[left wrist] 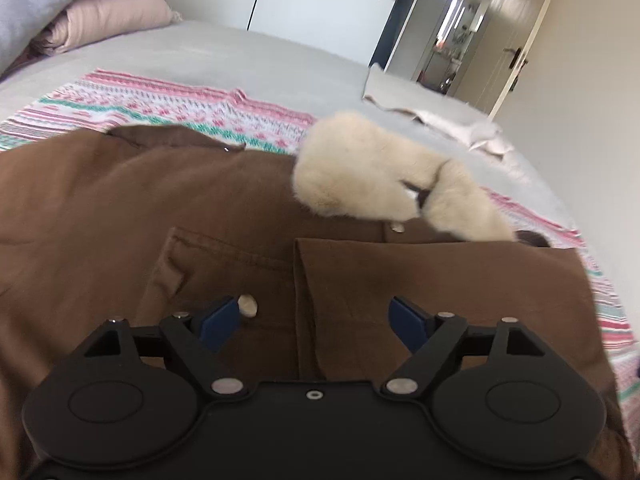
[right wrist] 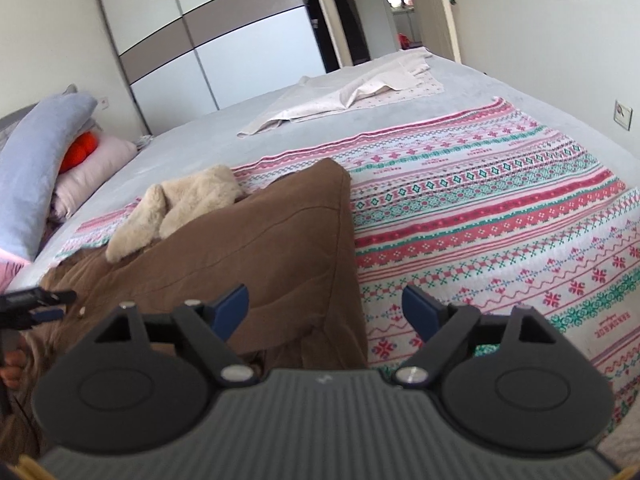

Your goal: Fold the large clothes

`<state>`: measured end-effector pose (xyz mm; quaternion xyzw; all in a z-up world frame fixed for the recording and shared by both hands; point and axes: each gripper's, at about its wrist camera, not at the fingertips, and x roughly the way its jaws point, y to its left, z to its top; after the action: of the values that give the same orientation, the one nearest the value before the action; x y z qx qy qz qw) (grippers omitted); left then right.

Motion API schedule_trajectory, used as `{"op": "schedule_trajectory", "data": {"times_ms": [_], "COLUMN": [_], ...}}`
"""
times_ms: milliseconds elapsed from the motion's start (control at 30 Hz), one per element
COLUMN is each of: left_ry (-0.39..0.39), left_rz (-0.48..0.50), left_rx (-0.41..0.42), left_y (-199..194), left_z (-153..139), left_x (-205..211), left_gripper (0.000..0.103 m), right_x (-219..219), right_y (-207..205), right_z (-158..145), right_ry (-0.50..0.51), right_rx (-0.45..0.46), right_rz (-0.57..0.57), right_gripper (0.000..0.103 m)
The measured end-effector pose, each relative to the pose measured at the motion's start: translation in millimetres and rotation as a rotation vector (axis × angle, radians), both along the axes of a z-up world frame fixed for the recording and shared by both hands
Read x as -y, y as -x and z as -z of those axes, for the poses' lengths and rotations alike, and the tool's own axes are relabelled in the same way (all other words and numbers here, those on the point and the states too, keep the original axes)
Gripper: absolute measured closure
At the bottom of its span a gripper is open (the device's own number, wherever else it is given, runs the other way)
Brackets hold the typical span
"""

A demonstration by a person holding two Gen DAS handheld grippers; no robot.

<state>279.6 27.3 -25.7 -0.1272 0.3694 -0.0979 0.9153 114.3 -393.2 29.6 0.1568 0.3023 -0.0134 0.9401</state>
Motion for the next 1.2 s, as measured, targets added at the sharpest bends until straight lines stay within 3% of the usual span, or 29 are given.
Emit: {"op": "schedule_trajectory", "data": {"times_ms": [33, 133, 200, 267, 433, 567, 633, 700, 767, 800, 867, 933, 1000, 1067, 1100, 1133, 1200], "left_ry": [-0.009, -0.042, -0.052, -0.070, -0.086, -0.121, -0.125, -0.093, -0.016, 0.005, -0.073, -0.122, -0.128, -0.161, -0.174, -0.182, -0.190], "left_rz": [0.000, 0.012, 0.015, 0.036, -0.017, 0.005, 0.010, 0.021, 0.056, 0.071, 0.095, 0.091, 0.072, 0.052, 0.059, 0.072, 0.105], "left_rx": [-0.003, 0.009, 0.022, 0.047, 0.219, 0.196, 0.190, 0.255, 0.312, 0.308, 0.218, 0.154, 0.206, 0.262, 0.283, 0.298, 0.309], "left_y": [-9, -25, -29, -27, -5, -12, -16, -10, -7, -11, -32, -43, -33, -20, -15, -9, 1], "left_z": [6, 17, 19, 17, -9, -3, 4, 1, -2, 0, 14, 28, 22, 11, 6, 1, -8], "left_x": [3, 12, 17, 24, 26, 23, 23, 22, 19, 21, 35, 39, 36, 34, 33, 33, 33], "left_gripper": [0.024, 0.046, 0.065, 0.092, 0.094, 0.093, 0.093, 0.093, 0.093, 0.093, 0.092, 0.083, 0.076, 0.062, 0.061, 0.060, 0.059], "right_x": [2, 11, 18, 27, 56, 62, 55, 40, 36, 39, 50, 67, 78, 69, 61, 53, 38], "right_y": [-5, -27, -49, -75, -128, -153, -167, -164, -146, -140, -142, -144, -130, -109, -98, -85, -61], "right_z": [1, 3, 6, 11, 36, 48, 50, 39, 22, 18, 22, 28, 27, 15, 9, 5, -2], "right_ry": [-0.007, -0.012, -0.029, -0.068, -0.312, -0.418, -0.381, -0.259, -0.212, -0.194, -0.122, -0.104, -0.136, -0.028, 0.032, 0.084, 0.142], "right_rx": [-0.004, -0.013, -0.015, -0.021, -0.026, -0.013, -0.034, 0.008, 0.139, 0.183, 0.162, 0.089, 0.067, 0.051, 0.039, 0.031, 0.017], "right_rz": [0.013, 0.045, 0.054, 0.064, 0.131, 0.104, 0.062, 0.065, 0.080, 0.104, 0.176, 0.253, 0.222, 0.119, 0.080, 0.049, -0.032], "right_gripper": [0.019, 0.019, 0.019, 0.019, 0.026, 0.040, 0.079, 0.089, 0.093, 0.094, 0.099, 0.096, 0.096, 0.082, 0.060, 0.049, 0.045]}}
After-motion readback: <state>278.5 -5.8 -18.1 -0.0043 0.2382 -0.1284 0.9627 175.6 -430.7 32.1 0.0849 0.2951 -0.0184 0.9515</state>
